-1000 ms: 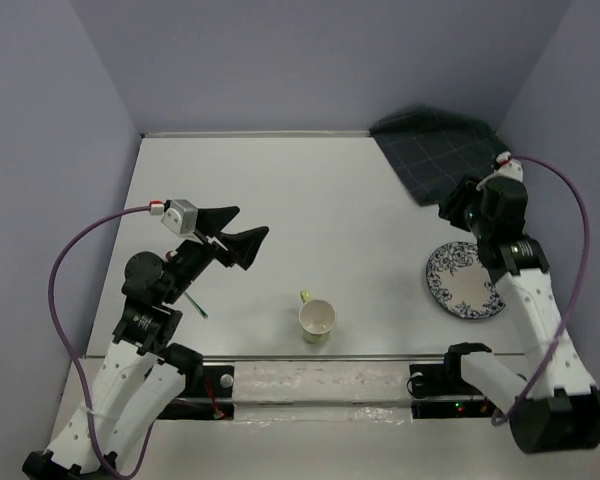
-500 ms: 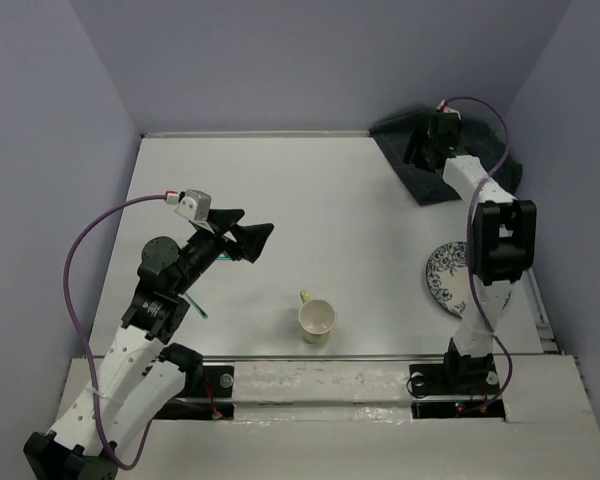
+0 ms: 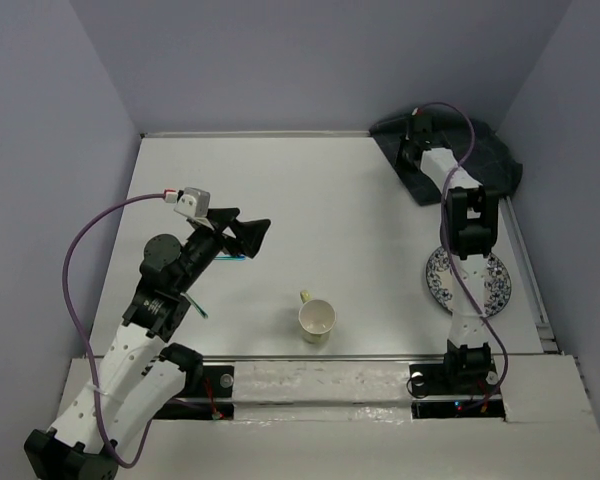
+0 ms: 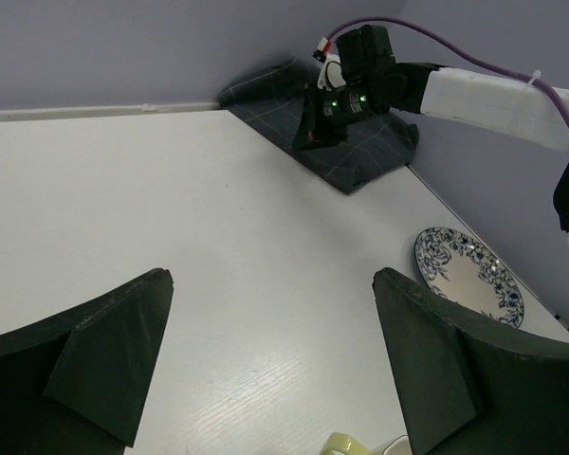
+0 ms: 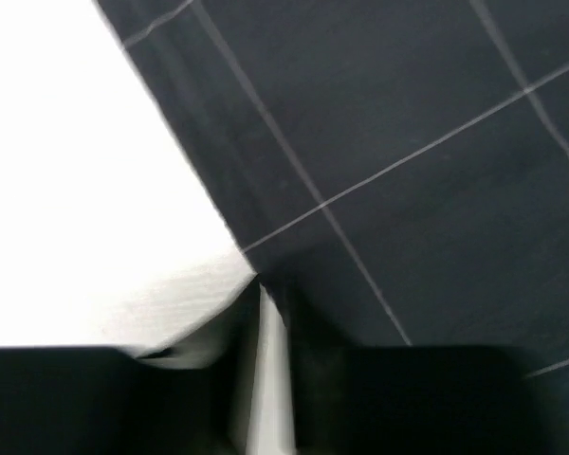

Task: Set the dinner table for one person

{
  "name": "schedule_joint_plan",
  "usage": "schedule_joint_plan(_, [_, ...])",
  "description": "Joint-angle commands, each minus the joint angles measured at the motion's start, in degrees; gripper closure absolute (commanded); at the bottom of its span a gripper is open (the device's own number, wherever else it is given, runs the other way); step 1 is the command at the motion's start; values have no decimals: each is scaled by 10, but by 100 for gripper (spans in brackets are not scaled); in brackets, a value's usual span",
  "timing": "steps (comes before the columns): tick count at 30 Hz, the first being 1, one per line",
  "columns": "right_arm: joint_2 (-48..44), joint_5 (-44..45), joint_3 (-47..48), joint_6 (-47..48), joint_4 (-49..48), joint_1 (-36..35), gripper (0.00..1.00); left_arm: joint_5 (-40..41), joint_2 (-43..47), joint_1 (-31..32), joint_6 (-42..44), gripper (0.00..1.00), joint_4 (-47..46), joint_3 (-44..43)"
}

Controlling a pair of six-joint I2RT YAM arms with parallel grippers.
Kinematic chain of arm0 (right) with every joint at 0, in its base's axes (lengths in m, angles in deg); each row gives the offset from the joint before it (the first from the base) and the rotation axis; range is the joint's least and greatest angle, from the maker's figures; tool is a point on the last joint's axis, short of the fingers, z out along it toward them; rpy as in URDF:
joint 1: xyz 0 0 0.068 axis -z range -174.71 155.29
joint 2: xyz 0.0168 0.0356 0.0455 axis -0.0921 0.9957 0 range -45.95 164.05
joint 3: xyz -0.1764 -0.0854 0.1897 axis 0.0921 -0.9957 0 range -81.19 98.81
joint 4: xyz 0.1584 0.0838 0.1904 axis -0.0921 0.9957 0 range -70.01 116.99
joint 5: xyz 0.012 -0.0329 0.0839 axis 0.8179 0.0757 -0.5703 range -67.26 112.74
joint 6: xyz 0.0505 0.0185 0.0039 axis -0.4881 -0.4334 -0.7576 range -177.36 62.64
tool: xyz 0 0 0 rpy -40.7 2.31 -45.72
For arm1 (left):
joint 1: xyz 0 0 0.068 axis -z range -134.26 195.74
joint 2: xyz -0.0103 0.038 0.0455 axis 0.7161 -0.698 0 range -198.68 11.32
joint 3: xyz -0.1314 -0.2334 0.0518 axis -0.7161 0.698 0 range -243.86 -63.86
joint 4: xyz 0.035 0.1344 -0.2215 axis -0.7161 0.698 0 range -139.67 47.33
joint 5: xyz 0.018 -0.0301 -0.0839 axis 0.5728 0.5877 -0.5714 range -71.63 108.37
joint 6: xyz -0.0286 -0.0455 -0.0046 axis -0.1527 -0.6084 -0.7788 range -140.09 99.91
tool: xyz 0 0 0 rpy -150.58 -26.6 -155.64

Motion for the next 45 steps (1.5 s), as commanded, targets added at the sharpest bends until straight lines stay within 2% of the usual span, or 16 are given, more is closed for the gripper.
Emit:
schedule_joint_plan(1, [10, -26, 18, 19, 36, -38, 99, 7, -1, 4, 9, 6, -19, -27])
schedule_joint_plan(5, [-8, -46, -25, 44, 26, -85, 100, 15, -3, 4, 9, 16, -18, -27])
schedule_joint_plan(9, [-55, -3, -84, 45, -8, -111, 100, 16, -6, 4, 8, 20, -15, -27])
schedule_joint_plan(12, [-82, 16, -99, 52, -16, -111, 81, 15, -6, 3, 8, 21, -14, -26])
schedule_joint_plan(13, [-95, 29, -99, 66, -15, -111, 69, 16, -5, 3, 7, 20, -14, -26])
schedule_joint_plan(15, [-109, 49, -100, 74, -13, -104, 57, 15, -5, 3, 7, 20, -15, -26])
schedule_joint_plan(19, [-101, 100, -92, 93, 4, -77, 47, 14, -6, 3, 7, 20, -16, -26])
schedule_joint_plan(26, [-49, 207, -78, 147, 22, -65, 45, 8, -11, 3, 6, 20, -18, -27])
schedule_joint_plan(30, [-7, 226, -51, 186, 27, -60, 47, 4, -15, 3, 7, 20, -19, -27])
schedule_joint_plan(32, [0, 206, -48, 177, 32, -60, 56, 5, -17, 2, 7, 20, -20, -28])
schedule_joint_plan(33, [4, 200, -45, 176, 32, -60, 67, 6, -18, 3, 6, 20, -20, -28])
schedule_joint_plan(34, [7, 171, -42, 174, 32, -60, 84, 6, -21, 3, 5, 21, -19, -28])
schedule_joint_plan(36, [6, 147, -41, 171, 32, -60, 100, 8, -25, 3, 3, 21, -20, -29])
schedule_joint_plan(39, [-14, 97, -52, 179, 30, -88, 100, 15, -31, 2, 1, 21, -18, -30])
schedule_joint_plan(43, [-91, 59, -144, 197, -40, -154, 100, 33, -47, -3, -4, 22, -2, -35])
schedule_joint_plan(45, [-151, 15, -225, 197, -81, -192, 100, 43, -50, -7, -4, 22, 2, -35])
